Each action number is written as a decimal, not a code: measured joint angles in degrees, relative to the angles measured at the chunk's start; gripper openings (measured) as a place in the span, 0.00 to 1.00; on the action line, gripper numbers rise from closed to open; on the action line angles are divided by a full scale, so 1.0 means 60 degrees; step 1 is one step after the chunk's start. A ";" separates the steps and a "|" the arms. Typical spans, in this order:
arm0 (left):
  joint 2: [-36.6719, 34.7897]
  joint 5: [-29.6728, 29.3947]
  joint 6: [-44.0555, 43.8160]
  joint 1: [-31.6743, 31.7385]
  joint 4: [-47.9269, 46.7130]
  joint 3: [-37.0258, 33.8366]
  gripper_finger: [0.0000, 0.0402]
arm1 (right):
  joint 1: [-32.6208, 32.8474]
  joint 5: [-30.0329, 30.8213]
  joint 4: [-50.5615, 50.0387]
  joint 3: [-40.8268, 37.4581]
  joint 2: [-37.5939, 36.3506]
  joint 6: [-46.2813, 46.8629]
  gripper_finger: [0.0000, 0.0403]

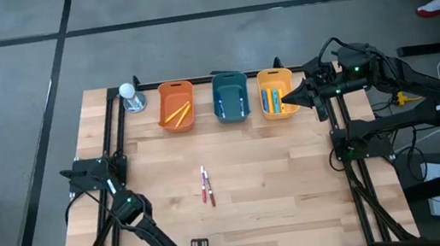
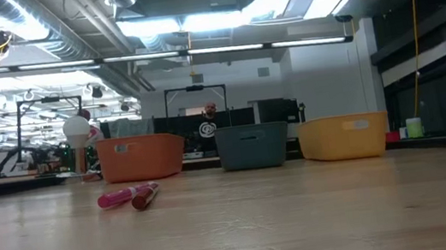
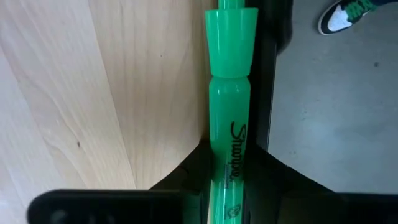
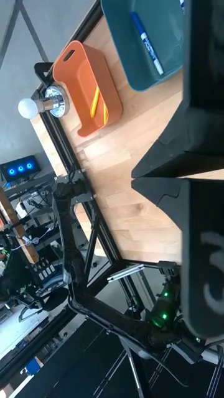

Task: Pick & Place Markers
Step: Put the green highlighter pen into the yellow bin

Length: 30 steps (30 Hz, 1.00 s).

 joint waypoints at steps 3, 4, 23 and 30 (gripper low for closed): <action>-0.0012 0.0105 -0.0004 0.0050 -0.0125 0.0047 0.16 | 0.0003 0.0000 0.0000 0.0000 0.0000 -0.0001 0.00; -0.0008 0.0137 -0.0006 0.0058 -0.0263 0.0120 0.16 | 0.0003 0.0000 0.0000 0.0000 0.0000 0.0000 0.00; -0.1569 -0.1050 0.0121 0.0422 -0.1889 0.0368 0.16 | 0.0003 -0.0007 0.0069 0.0000 0.0000 -0.0076 0.00; -0.1787 -0.1081 0.0174 0.0602 -0.1869 0.0368 0.16 | 0.0003 -0.0007 0.0073 -0.0002 0.0000 -0.0080 0.00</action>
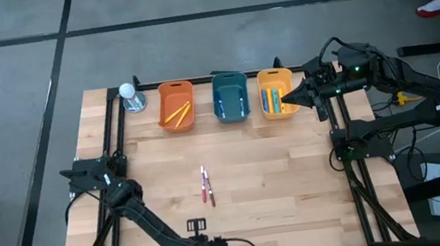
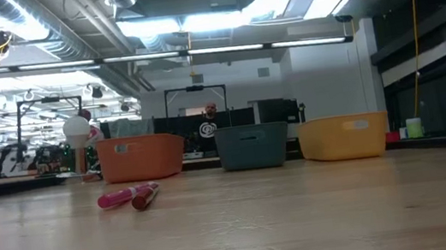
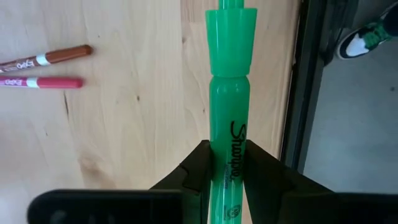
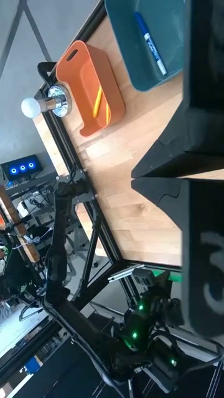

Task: Pick & Place Markers
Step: Put the green highlighter pen into the yellow bin

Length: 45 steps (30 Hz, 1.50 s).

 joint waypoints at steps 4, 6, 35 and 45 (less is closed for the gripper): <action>-0.0022 0.0103 0.0098 0.0097 0.0008 0.0000 0.16 | -0.0001 -0.0004 0.0000 0.0002 0.0000 -0.0023 0.00; -0.0087 0.0112 0.0235 0.0168 0.0009 0.0000 0.16 | -0.0002 -0.0004 0.0000 0.0002 0.0000 -0.0080 0.00; -0.3540 -0.4588 0.0953 0.2290 0.0008 0.0000 0.16 | 0.0000 -0.0189 0.0005 0.0002 -0.0047 -0.0248 0.00; -0.4239 -0.5146 0.1772 0.2766 0.0015 -0.0020 0.16 | -0.0002 -0.0428 0.0222 0.0002 -0.0051 -0.0219 0.00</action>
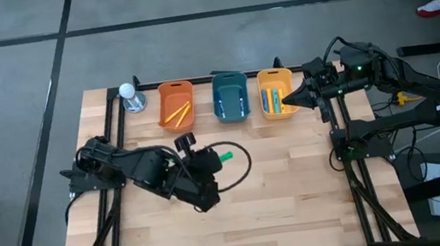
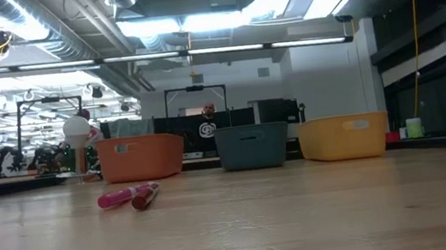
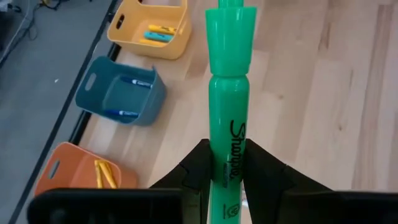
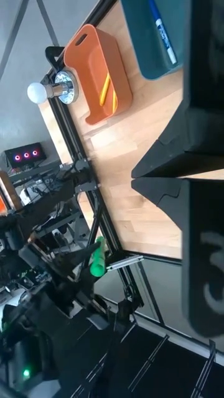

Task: Pick & Place Markers
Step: Put the green highlighter pen into the yellow bin

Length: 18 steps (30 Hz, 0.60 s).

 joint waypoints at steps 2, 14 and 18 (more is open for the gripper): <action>-0.0174 -0.0018 0.0014 0.0011 0.0001 -0.0254 0.16 | 0.0000 0.0000 0.0000 0.0000 0.0000 0.0011 0.00; -0.1413 -0.0195 -0.0411 0.0158 0.0231 -0.2297 0.16 | -0.0002 0.0005 0.0004 0.0000 0.0000 0.0011 0.00; -0.2376 -0.0405 -0.0315 0.0370 0.1317 -0.3271 0.16 | -0.0002 0.0005 0.0043 0.0000 0.0001 -0.0047 0.00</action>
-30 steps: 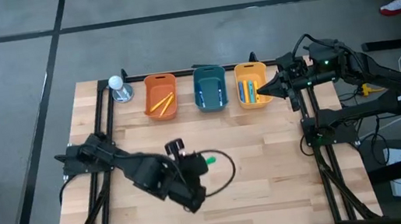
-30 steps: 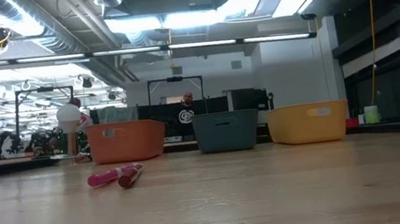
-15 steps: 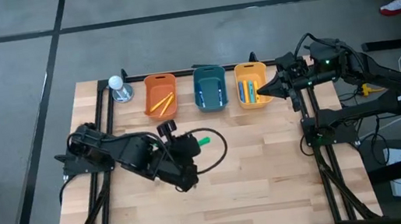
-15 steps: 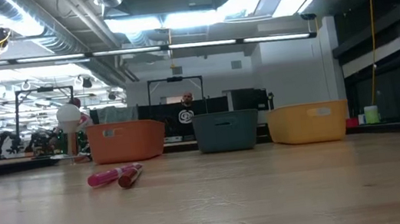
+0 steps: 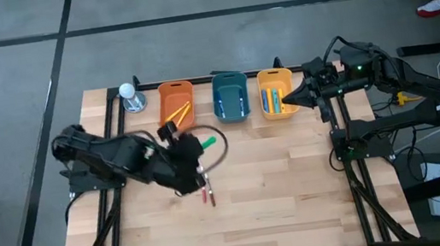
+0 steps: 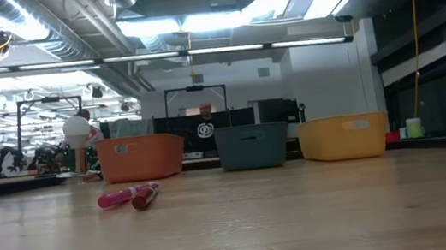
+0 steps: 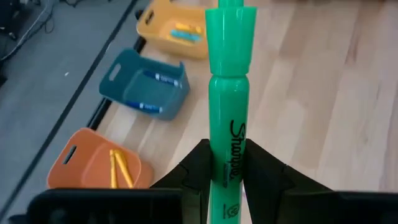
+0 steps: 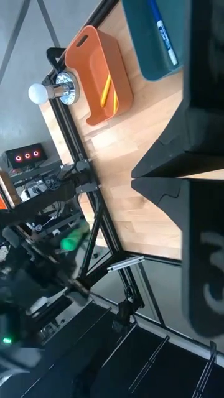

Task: Pick & Place Markers
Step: Put the green highlighter pen into the yellow bin

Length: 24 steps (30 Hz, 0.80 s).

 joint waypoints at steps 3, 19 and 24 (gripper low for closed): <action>-0.0768 -0.0109 0.0335 0.0222 0.1109 -0.0795 0.16 | 0.0004 -0.0009 0.0263 0.0000 0.0002 -0.0191 0.00; -0.2389 0.0942 0.3750 0.1812 0.5643 -0.2093 0.16 | 0.0001 -0.0244 0.1704 0.0000 0.0066 -0.0691 0.00; -0.2389 0.2093 0.4533 0.2574 0.6469 -0.2093 0.16 | 0.0000 -0.0248 0.2181 0.0001 0.0075 -0.0765 0.00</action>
